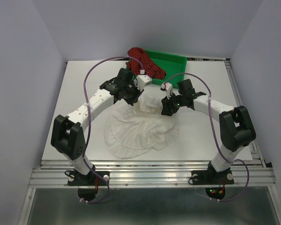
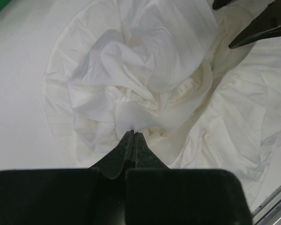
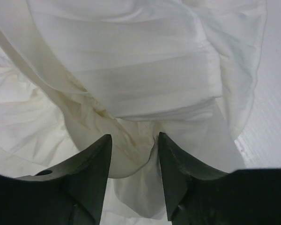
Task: Fold and stack the skirts
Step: Flatten the skirt out
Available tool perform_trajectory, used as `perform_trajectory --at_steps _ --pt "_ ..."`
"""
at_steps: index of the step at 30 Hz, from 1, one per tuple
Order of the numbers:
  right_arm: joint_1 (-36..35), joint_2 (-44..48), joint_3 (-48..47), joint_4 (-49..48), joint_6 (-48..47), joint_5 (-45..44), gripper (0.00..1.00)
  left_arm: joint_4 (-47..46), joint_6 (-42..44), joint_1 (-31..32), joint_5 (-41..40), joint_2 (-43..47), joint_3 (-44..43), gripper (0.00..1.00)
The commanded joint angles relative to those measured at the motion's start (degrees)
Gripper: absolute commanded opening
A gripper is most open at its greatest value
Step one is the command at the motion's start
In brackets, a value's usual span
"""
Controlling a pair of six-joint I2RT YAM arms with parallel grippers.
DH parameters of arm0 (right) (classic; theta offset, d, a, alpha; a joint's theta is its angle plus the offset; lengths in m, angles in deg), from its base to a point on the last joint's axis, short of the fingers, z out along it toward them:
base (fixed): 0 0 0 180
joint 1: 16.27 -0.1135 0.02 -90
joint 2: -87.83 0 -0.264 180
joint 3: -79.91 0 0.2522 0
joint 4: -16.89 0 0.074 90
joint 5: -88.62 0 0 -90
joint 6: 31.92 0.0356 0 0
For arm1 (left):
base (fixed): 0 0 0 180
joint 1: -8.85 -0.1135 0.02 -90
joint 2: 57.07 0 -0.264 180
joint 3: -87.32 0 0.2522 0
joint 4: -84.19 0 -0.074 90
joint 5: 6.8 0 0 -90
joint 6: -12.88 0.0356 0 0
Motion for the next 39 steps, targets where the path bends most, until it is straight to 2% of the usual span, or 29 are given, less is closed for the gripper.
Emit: perform_trajectory --at_steps 1,2,4,8,14,18,19,20,21,23,26,29,33,39 --pt "-0.14 3.11 -0.46 2.12 -1.68 0.98 0.44 -0.43 0.1 -1.49 1.23 0.77 -2.7 0.0" --pt "-0.14 3.81 -0.2 2.12 -1.33 0.55 0.35 -0.43 0.1 -1.84 1.15 0.85 -2.7 0.0" --pt "-0.14 5.83 -0.02 2.56 -1.06 -1.29 0.3 -0.34 -0.08 -2.98 1.06 1.38 -2.44 0.0" --pt "-0.14 10.05 -0.02 3.08 -0.71 -6.65 0.01 0.01 -0.52 -5.97 0.36 3.05 -2.26 0.0" --pt "-0.14 16.46 -3.79 7.3 -1.41 -15.71 0.01 -0.08 -0.96 -9.22 -3.42 7.7 -3.4 0.0" --pt "-0.14 19.2 -7.48 10.36 -0.37 -13.98 0.01 -0.17 -1.48 -9.31 -3.6 10.25 -4.11 0.0" --pt "-0.14 18.85 -8.27 11.16 0.95 -12.91 0.05 0.09 -1.83 -9.23 -3.08 10.17 -4.11 0.0" --pt "-0.14 17.8 -8.98 11.78 1.92 -11.6 0.18 0.36 -1.93 -9.23 -2.55 10.17 -3.93 0.0" --pt "-0.14 17.27 -9.59 12.31 4.54 -10.11 0.24 0.45 -2.27 -9.23 -1.76 10.26 -3.67 0.0" --pt "-0.14 16.13 -9.95 10.3 8.32 -5.71 0.46 -0.17 -2.63 -9.23 -0.88 10.61 -2.01 0.0" --pt "-2.16 14.81 -8.55 4.15 8.96 -2.36 0.64 -0.87 -2.98 -9.23 -0.61 10.87 -0.16 0.0" --pt "-4.88 11.47 -8.19 -0.77 5.63 -2.27 0.67 -1.4 -2.81 -9.23 -0.96 10.61 0.9 0.0" --pt "-8.75 5.94 -8.89 -5.16 -5.6 -4.64 0.67 -1.75 -2.37 -9.4 -1.23 9.12 1.16 0.0" --pt "-8.76 -4.42 -14.6 -7.54 -13.53 -3.85 0.66 -2.01 -2.54 -10.37 0.0 6.92 0.64 0.0"
